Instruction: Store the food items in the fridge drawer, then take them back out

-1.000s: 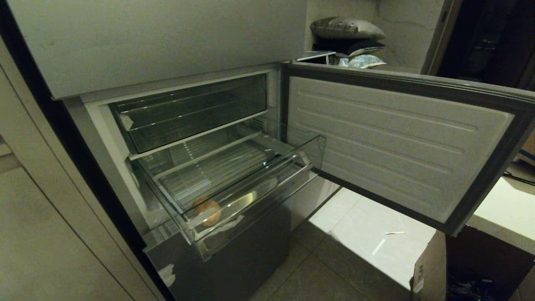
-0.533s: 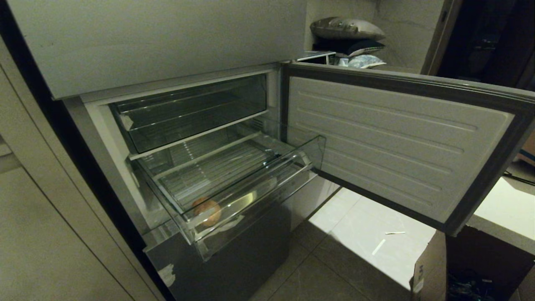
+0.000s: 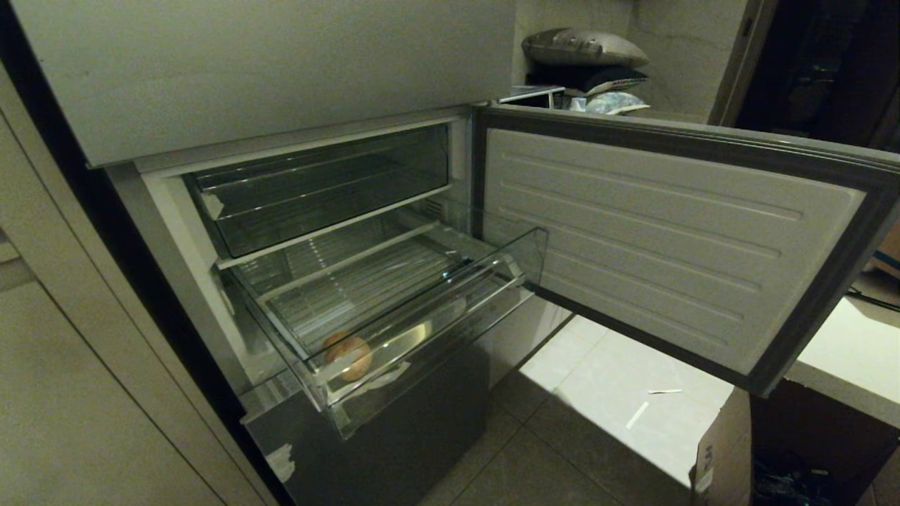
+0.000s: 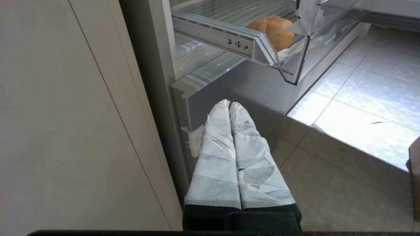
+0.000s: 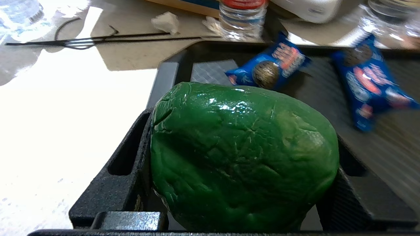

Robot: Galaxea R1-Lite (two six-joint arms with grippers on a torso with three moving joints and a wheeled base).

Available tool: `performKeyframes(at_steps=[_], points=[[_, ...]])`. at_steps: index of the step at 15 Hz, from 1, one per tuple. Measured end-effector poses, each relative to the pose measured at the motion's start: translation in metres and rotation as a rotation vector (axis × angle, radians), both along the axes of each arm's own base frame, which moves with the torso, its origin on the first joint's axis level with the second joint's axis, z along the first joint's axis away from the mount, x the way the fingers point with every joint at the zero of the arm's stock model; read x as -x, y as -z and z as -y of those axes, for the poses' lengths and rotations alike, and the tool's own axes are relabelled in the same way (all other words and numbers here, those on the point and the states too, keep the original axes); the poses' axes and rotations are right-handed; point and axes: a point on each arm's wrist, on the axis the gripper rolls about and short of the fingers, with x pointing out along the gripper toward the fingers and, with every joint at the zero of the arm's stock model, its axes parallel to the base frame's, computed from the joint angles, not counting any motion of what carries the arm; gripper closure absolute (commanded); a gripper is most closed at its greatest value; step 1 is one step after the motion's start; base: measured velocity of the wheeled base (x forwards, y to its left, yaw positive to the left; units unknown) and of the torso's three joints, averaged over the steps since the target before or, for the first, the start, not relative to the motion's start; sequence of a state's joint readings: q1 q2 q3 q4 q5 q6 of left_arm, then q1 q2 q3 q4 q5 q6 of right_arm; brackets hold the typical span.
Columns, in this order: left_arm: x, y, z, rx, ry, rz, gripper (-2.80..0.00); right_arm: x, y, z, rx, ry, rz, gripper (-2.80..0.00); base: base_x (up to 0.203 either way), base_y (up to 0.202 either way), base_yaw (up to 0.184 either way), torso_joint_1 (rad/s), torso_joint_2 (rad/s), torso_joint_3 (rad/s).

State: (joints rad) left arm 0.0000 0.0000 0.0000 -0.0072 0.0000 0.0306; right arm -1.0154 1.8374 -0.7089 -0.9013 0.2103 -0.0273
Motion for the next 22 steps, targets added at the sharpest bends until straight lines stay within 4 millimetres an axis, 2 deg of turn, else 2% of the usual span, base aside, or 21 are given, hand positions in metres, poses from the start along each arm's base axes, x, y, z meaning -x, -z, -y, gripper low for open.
performKeyframes(at_steps=[8, 9, 22], points=[[0.0, 0.0, 0.0, 0.0, 0.0, 0.0, 0.0, -0.013, 0.028, 0.016, -0.041, -0.028, -0.027, 0.0, 0.0, 0.0, 0.0, 0.0, 0.0, 0.0], [0.0, 0.0, 0.0, 0.0, 0.0, 0.0, 0.0, -0.013, 0.031, 0.017, -0.046, -0.026, -0.031, -2.8, 0.0, 0.0, 0.0, 0.0, 0.0, 0.0], [0.0, 0.0, 0.0, 0.0, 0.0, 0.0, 0.0, -0.008, 0.035, 0.024, -0.052, 0.007, -0.039, -2.8, 0.0, 0.0, 0.0, 0.0, 0.0, 0.0]])
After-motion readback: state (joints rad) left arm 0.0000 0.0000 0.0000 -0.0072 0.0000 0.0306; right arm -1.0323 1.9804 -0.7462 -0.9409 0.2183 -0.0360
